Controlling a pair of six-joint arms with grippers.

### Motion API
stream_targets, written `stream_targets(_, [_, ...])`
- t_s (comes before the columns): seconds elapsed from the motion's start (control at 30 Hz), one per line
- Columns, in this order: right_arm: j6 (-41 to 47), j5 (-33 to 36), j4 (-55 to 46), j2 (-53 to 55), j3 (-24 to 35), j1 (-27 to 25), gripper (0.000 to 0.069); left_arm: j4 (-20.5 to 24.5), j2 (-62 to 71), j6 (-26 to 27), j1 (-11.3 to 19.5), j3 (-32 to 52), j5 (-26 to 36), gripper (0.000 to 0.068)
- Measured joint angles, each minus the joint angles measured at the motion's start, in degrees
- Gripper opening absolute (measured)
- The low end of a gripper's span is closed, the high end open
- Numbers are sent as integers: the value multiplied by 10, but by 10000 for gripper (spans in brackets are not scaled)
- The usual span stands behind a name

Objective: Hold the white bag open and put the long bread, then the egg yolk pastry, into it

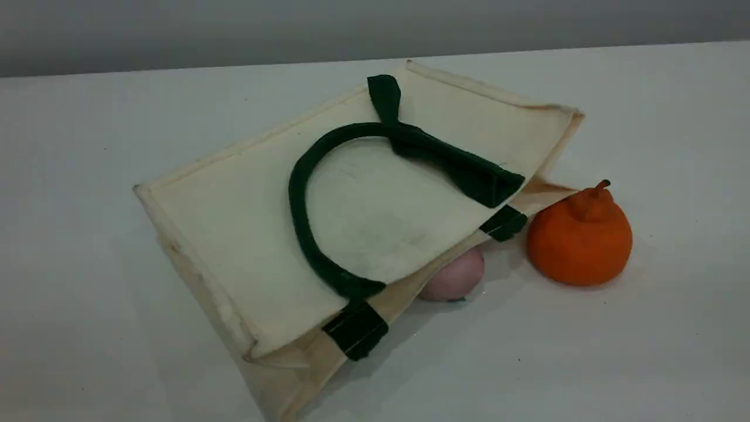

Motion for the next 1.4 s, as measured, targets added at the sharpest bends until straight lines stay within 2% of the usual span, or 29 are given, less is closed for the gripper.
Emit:
stream_targets(0.17, [7,0,-4,0,0,0,561,12,0,-12,0,5,0,592])
stream_targets(0.4, [12,0,-6,0,0,0,561,63,0,-53,0,5,-2,592])
stream_targets(1.4, [15,0,-2,0,0,0,561,59,0,-55,0,5,-5,592])
